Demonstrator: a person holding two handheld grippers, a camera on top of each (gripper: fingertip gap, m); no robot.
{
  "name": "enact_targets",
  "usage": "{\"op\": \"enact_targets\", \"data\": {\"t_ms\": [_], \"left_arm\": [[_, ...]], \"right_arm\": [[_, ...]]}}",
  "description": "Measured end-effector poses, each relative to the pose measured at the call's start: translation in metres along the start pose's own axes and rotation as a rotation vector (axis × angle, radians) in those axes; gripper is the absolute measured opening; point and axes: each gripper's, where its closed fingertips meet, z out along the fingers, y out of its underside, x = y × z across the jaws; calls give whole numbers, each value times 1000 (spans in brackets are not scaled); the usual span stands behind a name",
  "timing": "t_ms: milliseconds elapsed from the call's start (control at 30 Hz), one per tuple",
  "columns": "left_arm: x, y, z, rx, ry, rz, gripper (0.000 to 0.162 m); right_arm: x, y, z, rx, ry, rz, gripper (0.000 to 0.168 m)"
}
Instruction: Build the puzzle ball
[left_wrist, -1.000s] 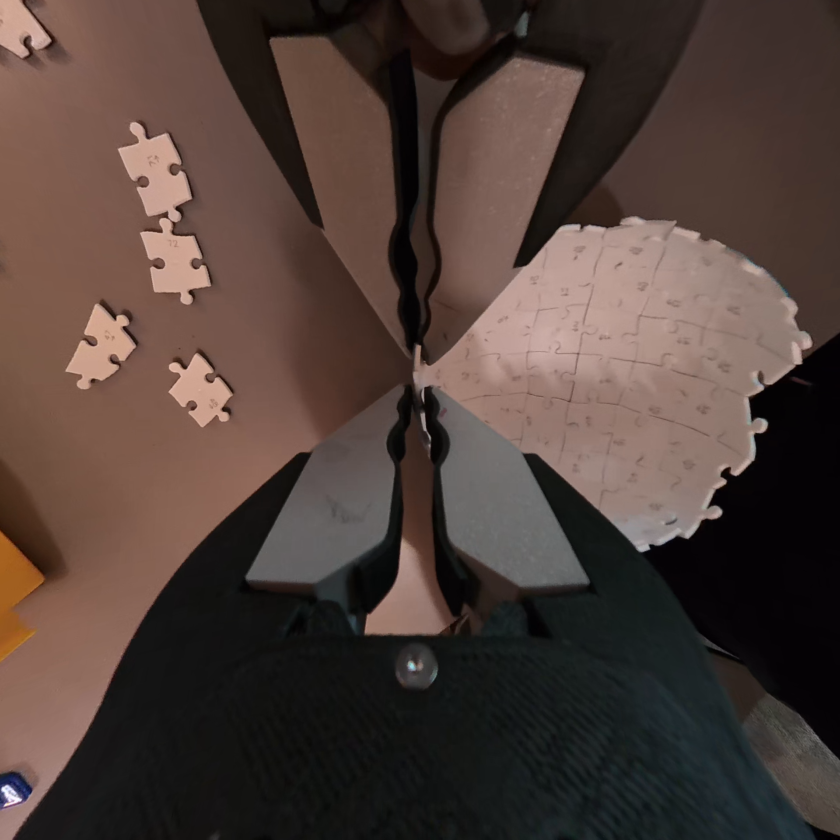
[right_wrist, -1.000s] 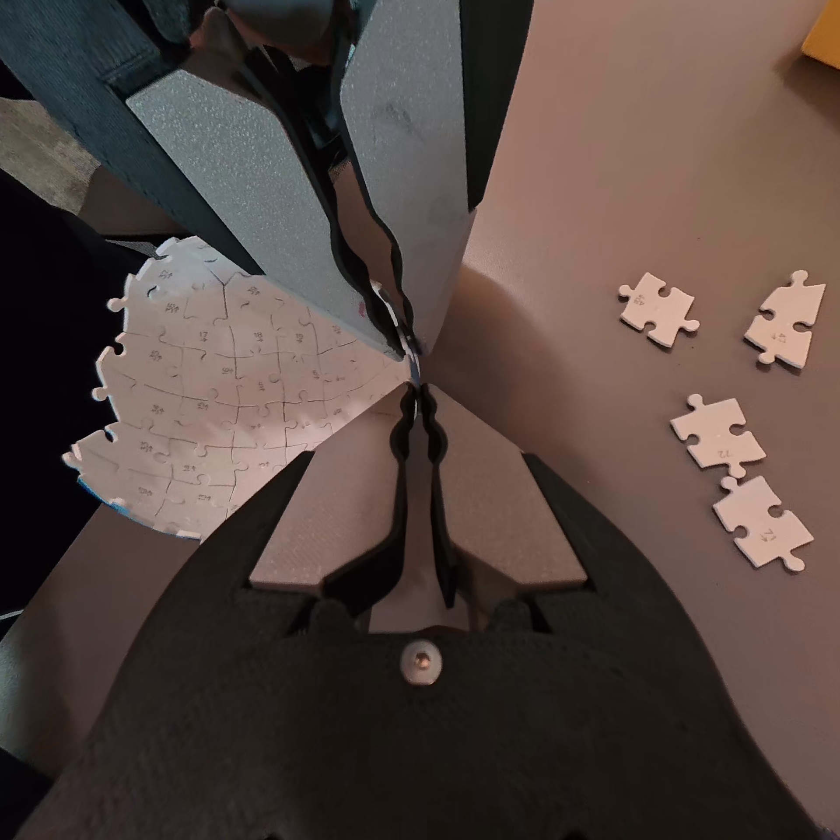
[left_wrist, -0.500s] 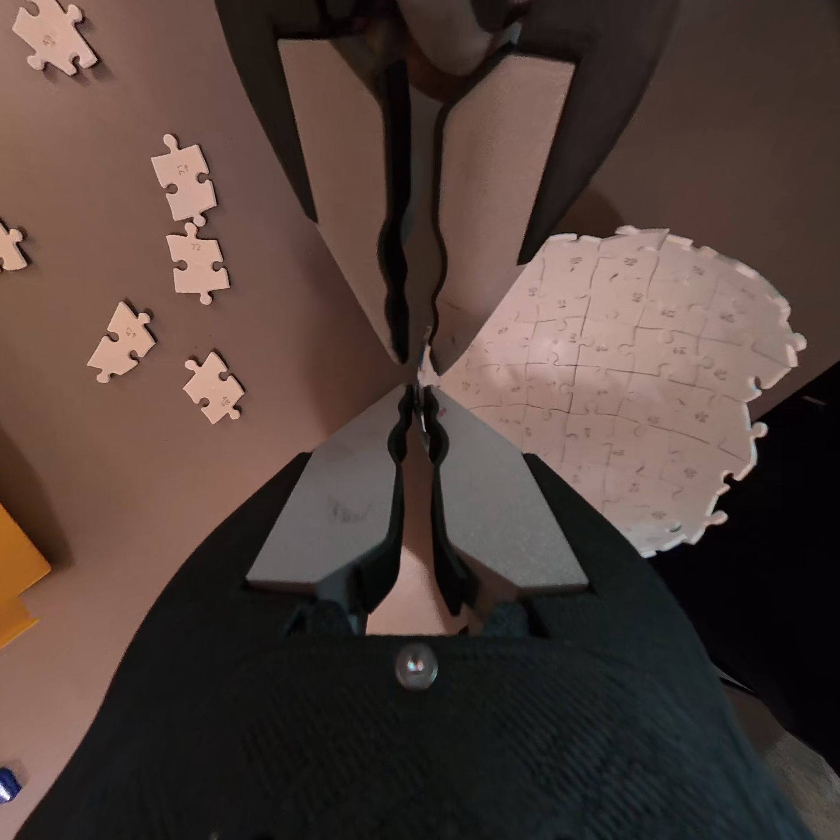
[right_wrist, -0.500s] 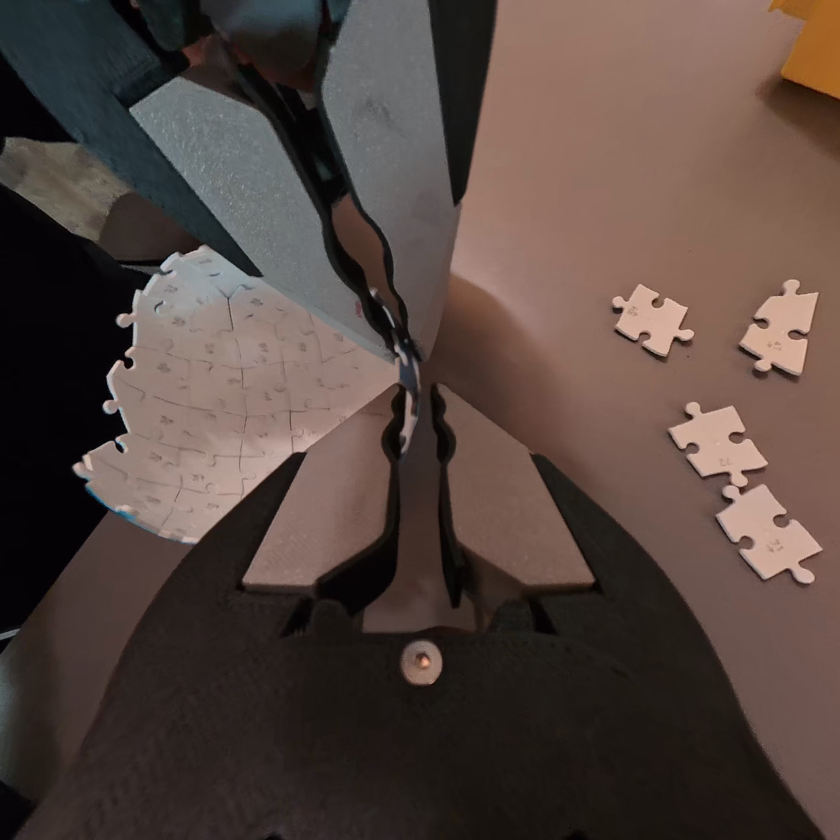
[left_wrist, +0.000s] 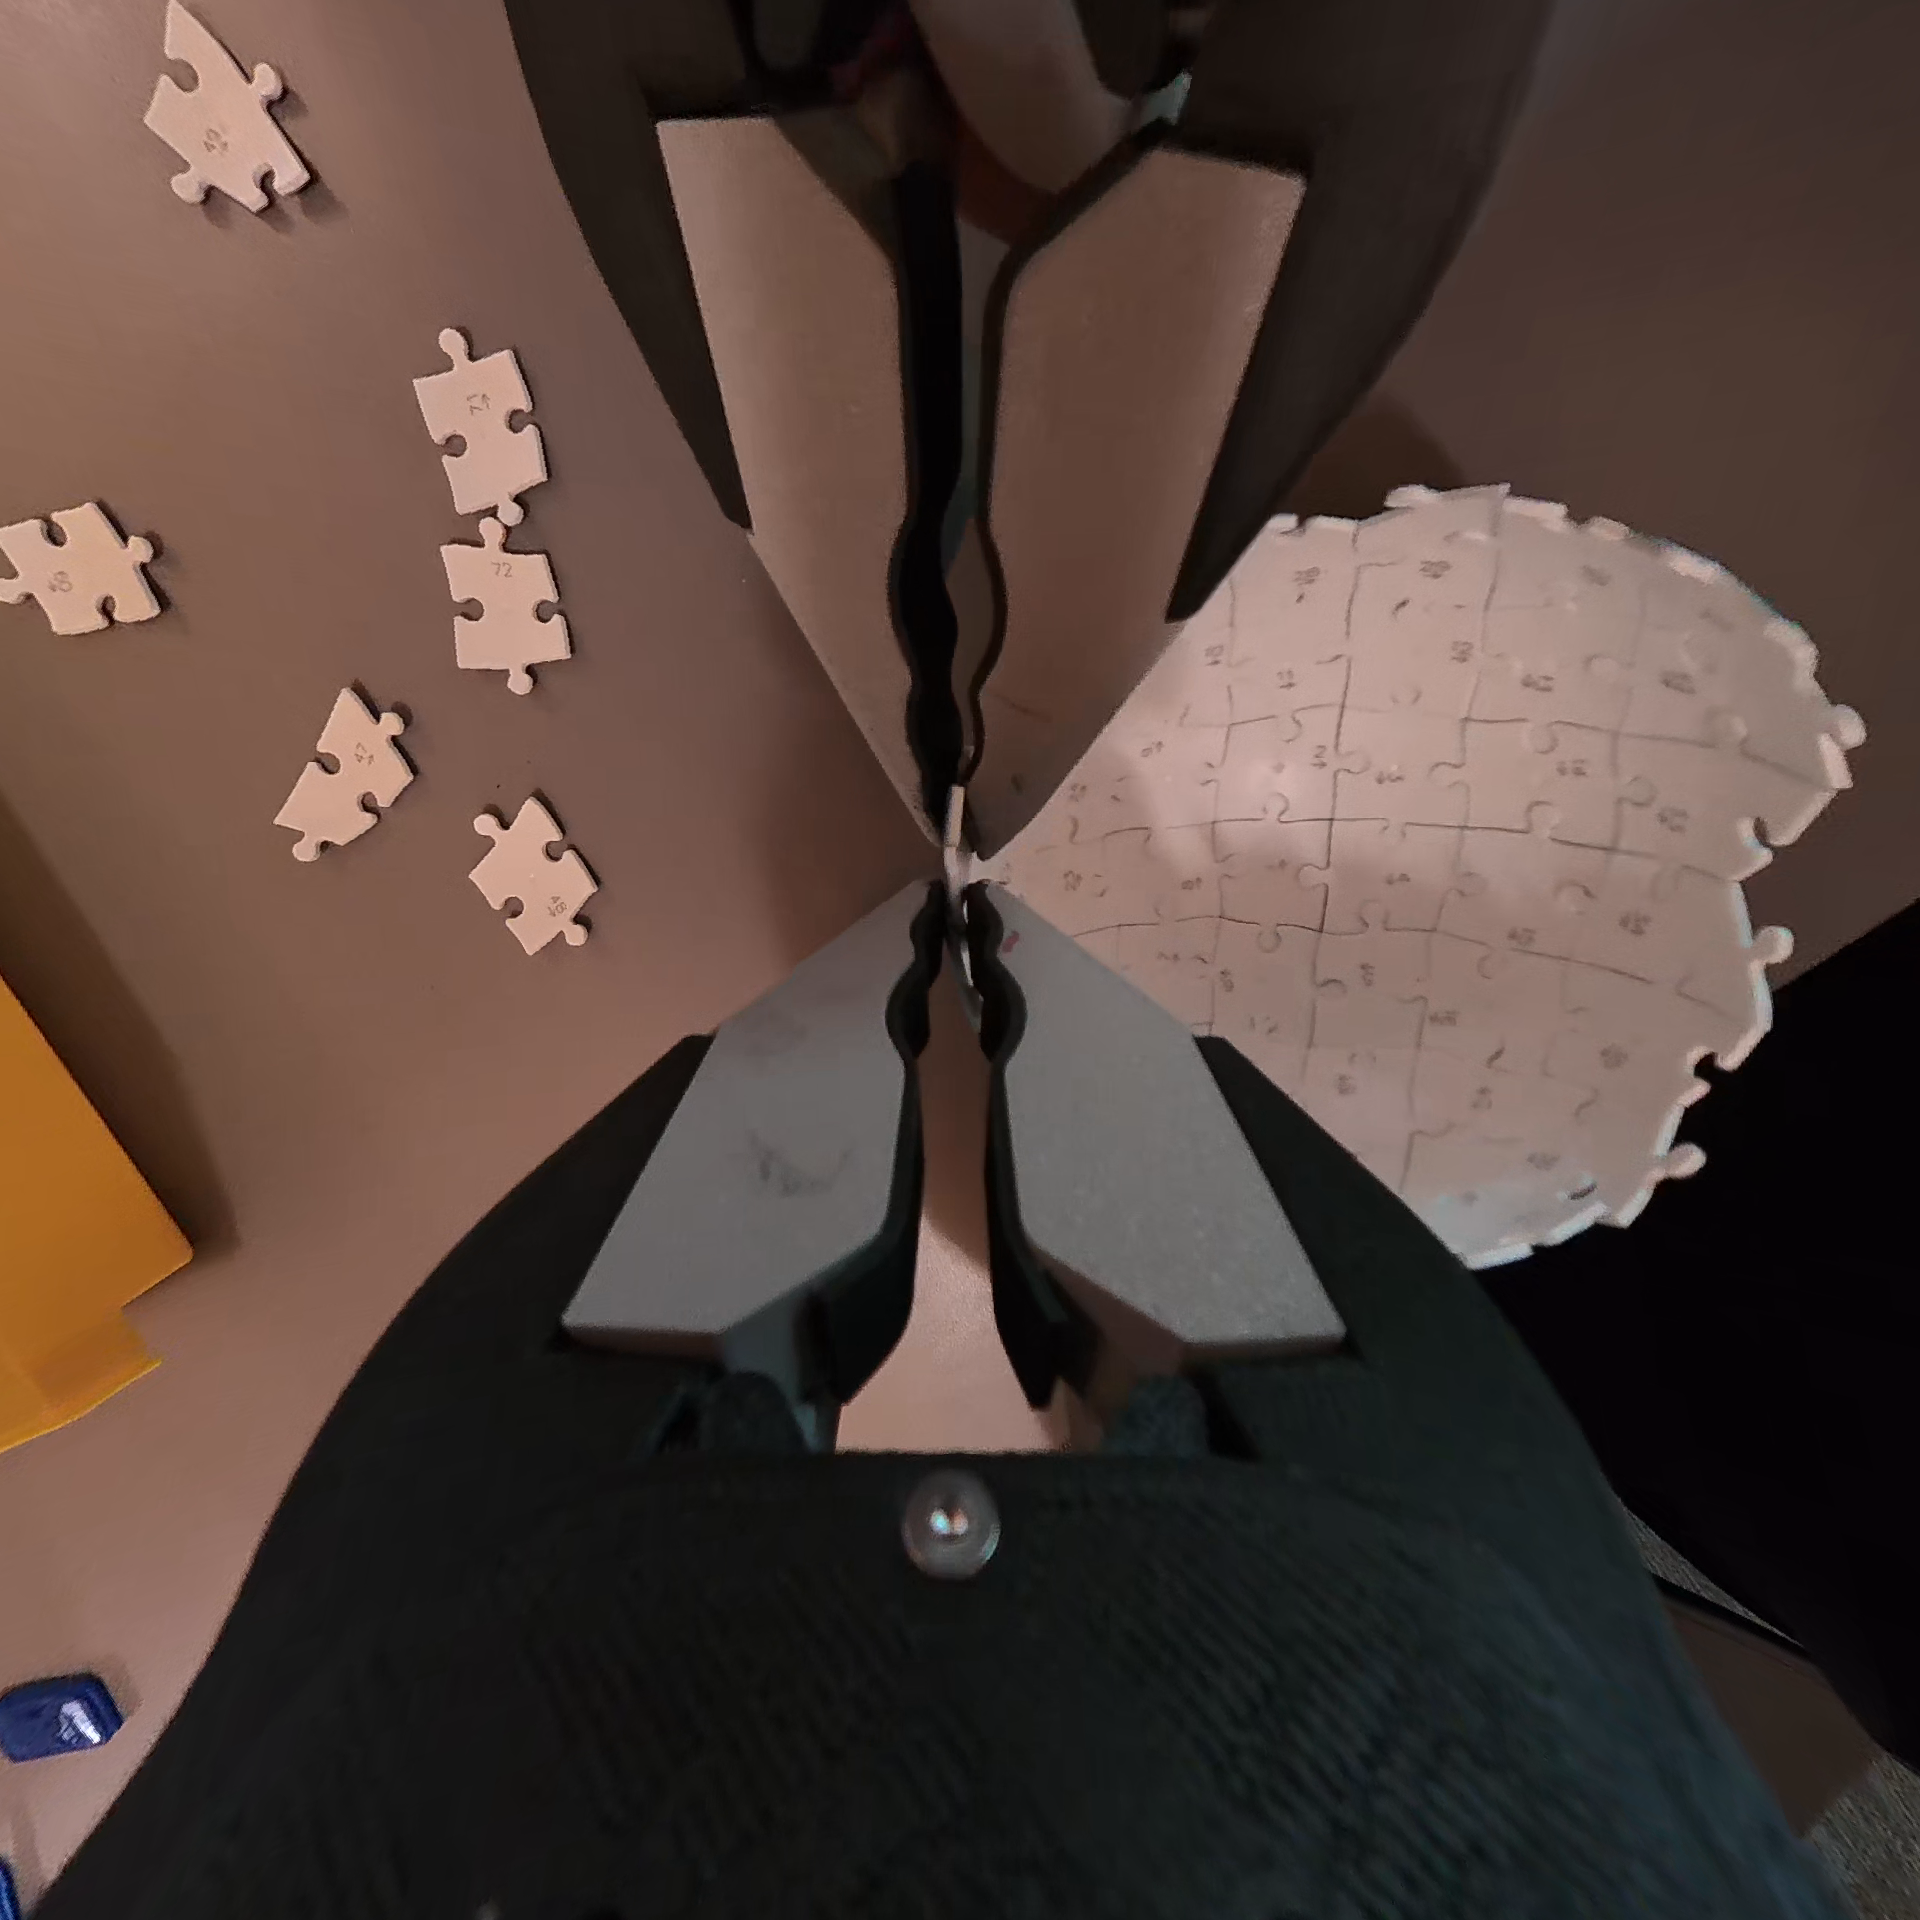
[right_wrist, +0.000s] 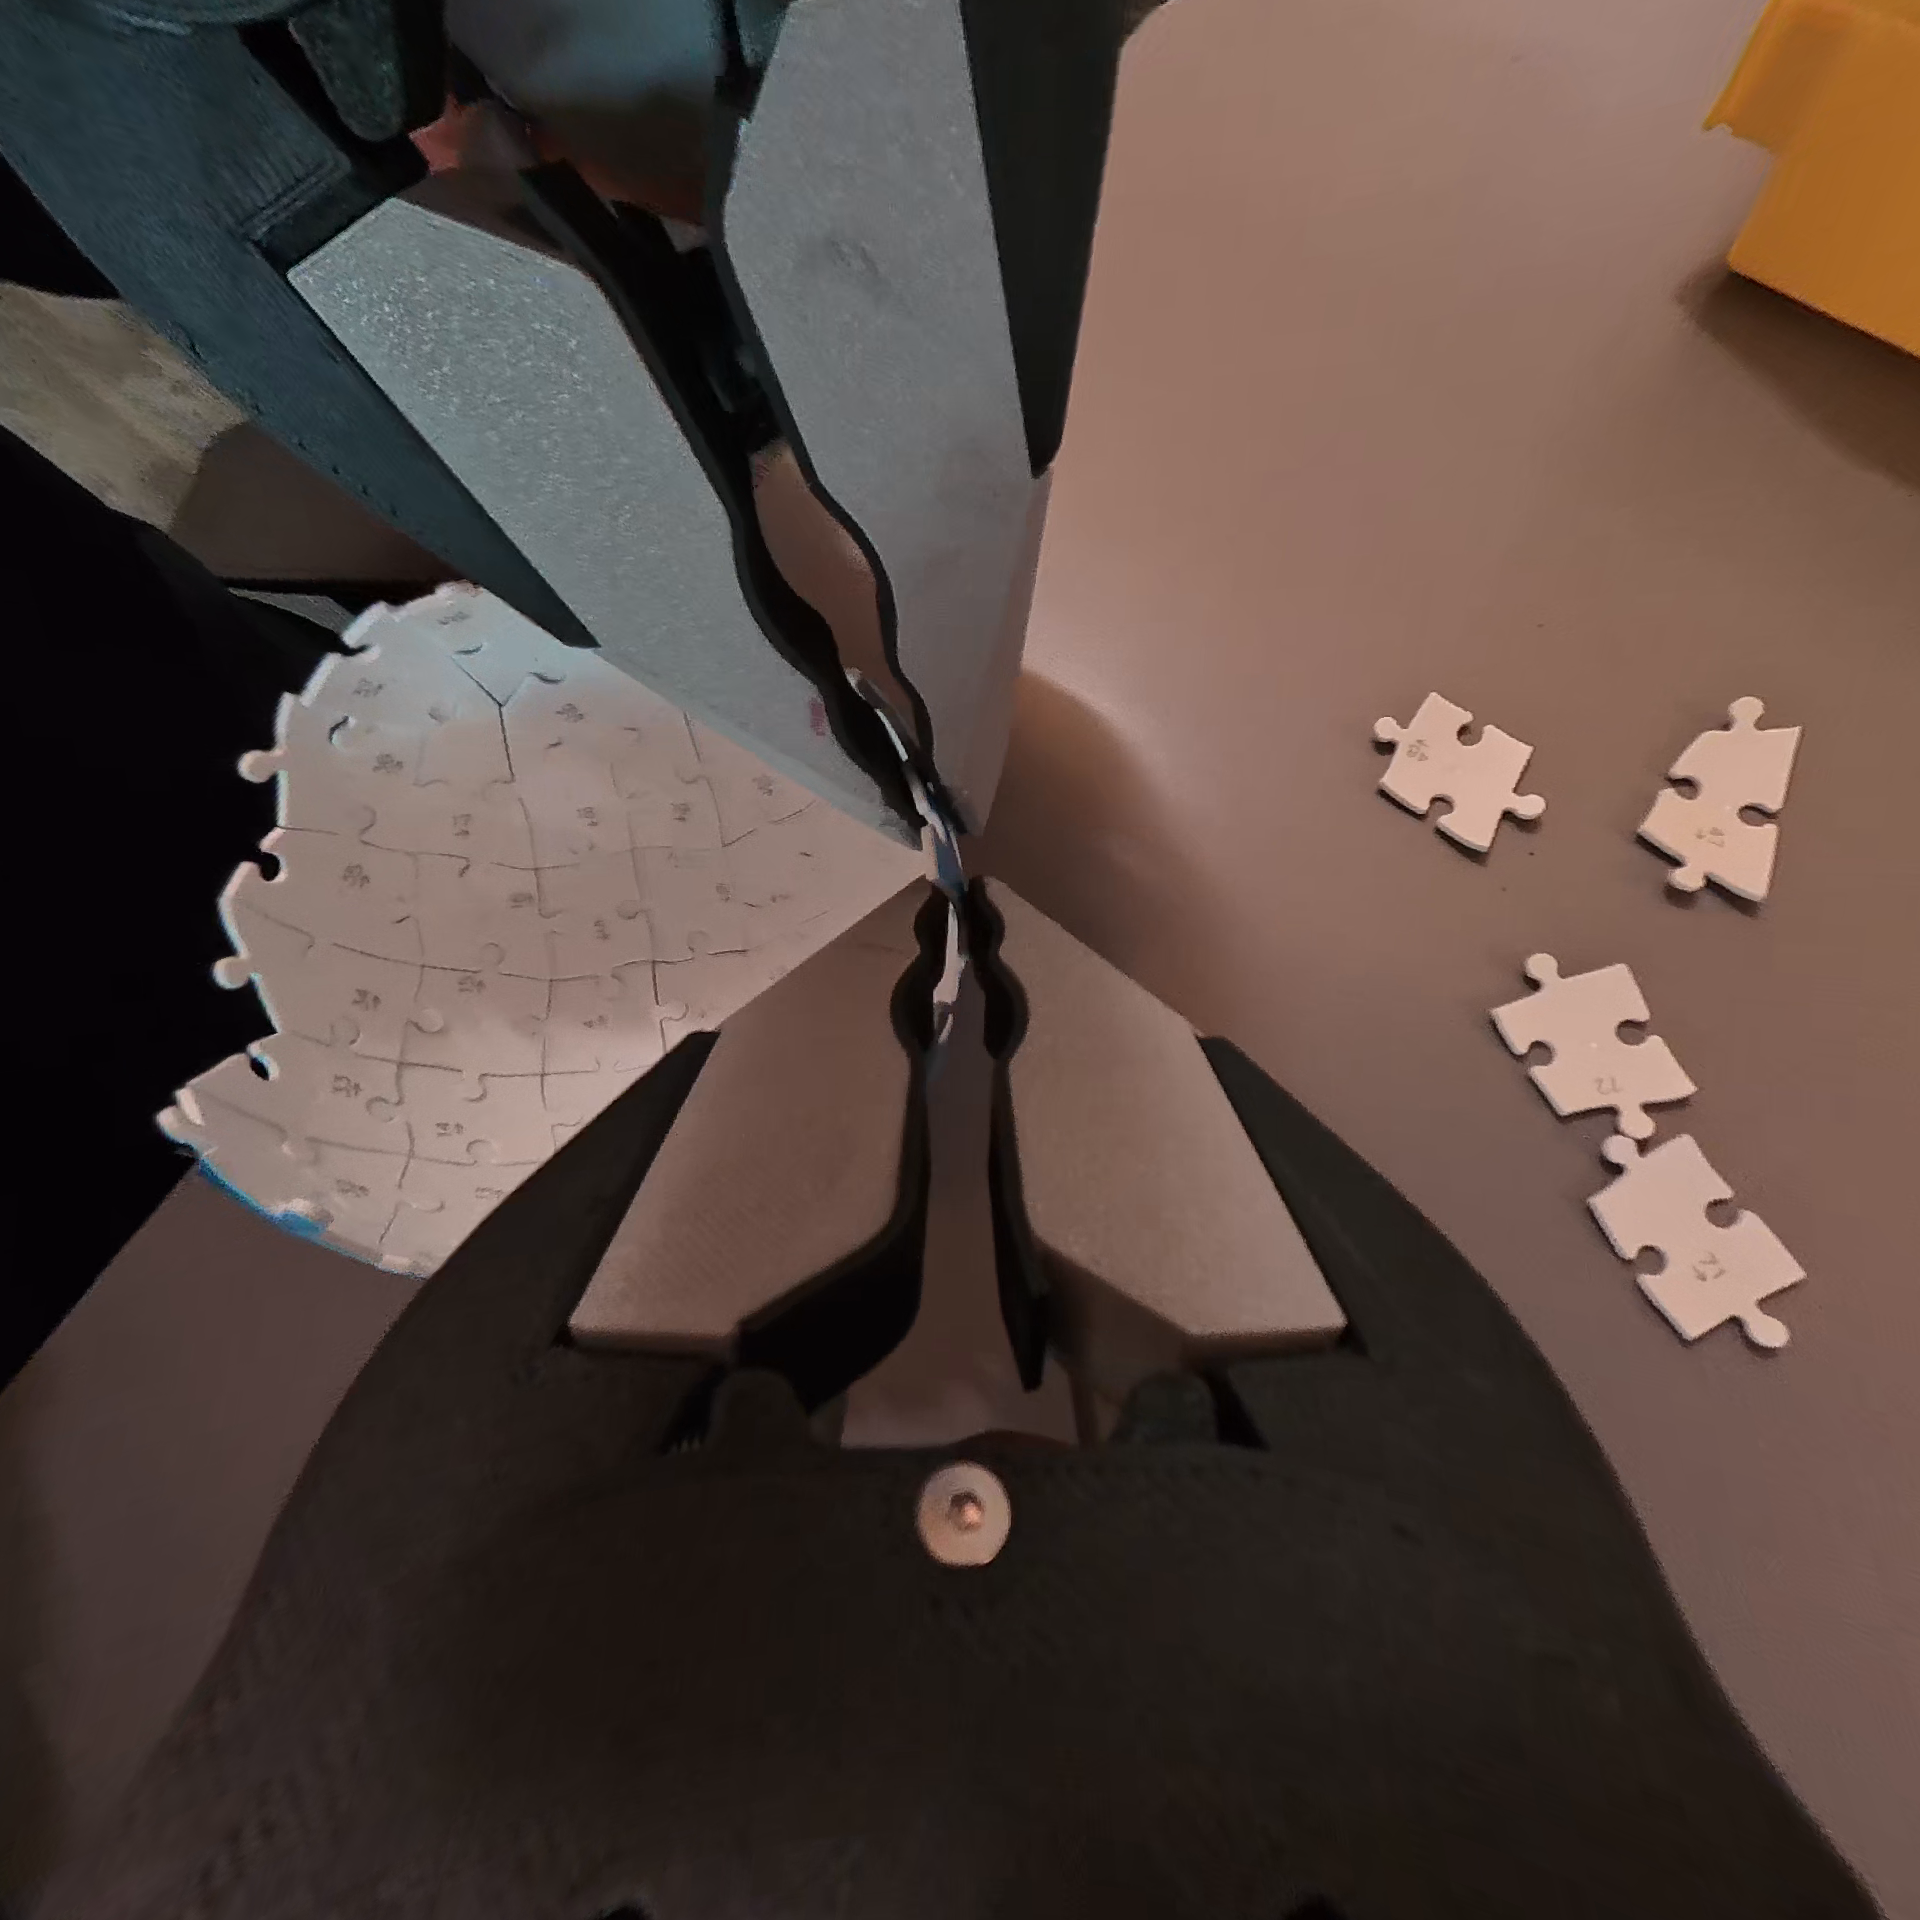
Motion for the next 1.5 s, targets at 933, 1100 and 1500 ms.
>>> {"op": "enact_targets", "data": {"t_ms": [933, 1100, 1500], "left_arm": [[2, 0, 1, -7, 6, 26, 0], [4, -1, 1, -2, 34, 14, 1], [13, -16, -25, 121, 151, -32, 14]], "right_arm": [[3, -11, -26, 75, 30, -2, 14], [1, -12, -31, 93, 17, -3, 14], [8, -26, -53, 191, 65, 13, 16]]}}
